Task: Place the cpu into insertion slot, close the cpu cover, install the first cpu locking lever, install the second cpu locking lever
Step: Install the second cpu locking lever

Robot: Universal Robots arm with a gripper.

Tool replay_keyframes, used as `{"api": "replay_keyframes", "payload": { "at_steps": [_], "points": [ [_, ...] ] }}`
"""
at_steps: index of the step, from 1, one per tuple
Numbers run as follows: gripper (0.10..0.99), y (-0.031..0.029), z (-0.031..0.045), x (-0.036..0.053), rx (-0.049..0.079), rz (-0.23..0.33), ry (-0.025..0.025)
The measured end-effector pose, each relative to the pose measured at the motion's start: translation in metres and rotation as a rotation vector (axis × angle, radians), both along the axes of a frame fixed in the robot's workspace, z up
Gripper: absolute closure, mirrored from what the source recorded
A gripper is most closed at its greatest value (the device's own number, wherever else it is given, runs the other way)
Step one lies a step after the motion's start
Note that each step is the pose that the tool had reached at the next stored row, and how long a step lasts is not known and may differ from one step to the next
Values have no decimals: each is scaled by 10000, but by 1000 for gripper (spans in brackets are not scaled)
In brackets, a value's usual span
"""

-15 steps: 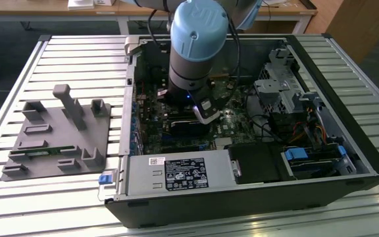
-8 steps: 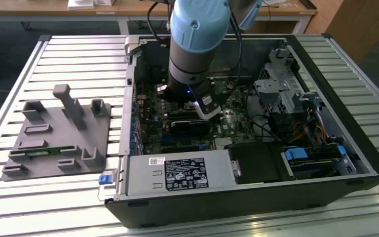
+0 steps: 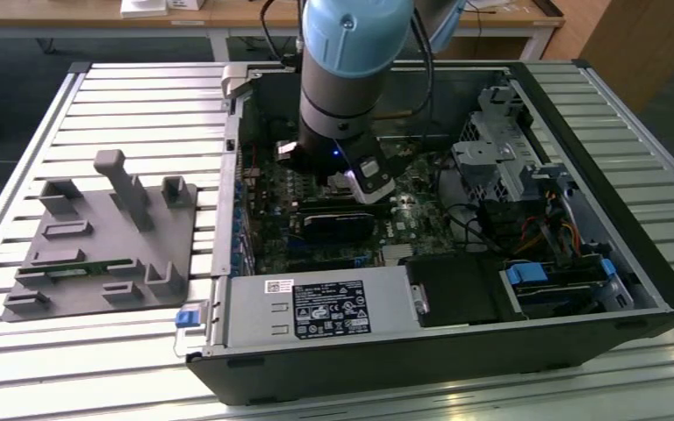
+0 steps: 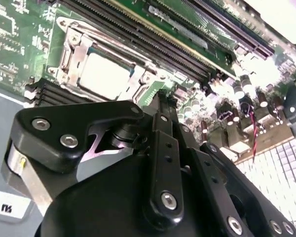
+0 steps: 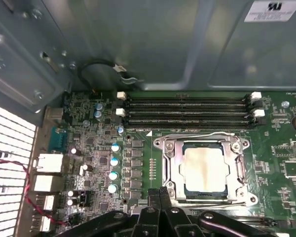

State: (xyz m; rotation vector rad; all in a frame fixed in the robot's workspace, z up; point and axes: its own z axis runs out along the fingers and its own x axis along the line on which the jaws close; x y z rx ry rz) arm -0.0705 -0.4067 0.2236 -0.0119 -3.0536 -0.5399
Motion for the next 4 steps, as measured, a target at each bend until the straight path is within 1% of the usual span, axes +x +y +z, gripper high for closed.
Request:
{"api": "replay_keyframes", "payload": {
  "at_steps": [1, 4],
  "points": [
    [980, 0, 17, 0, -1, 0, 1],
    [980, 1, 22, 0, 3, 0, -2]
  ]
}}
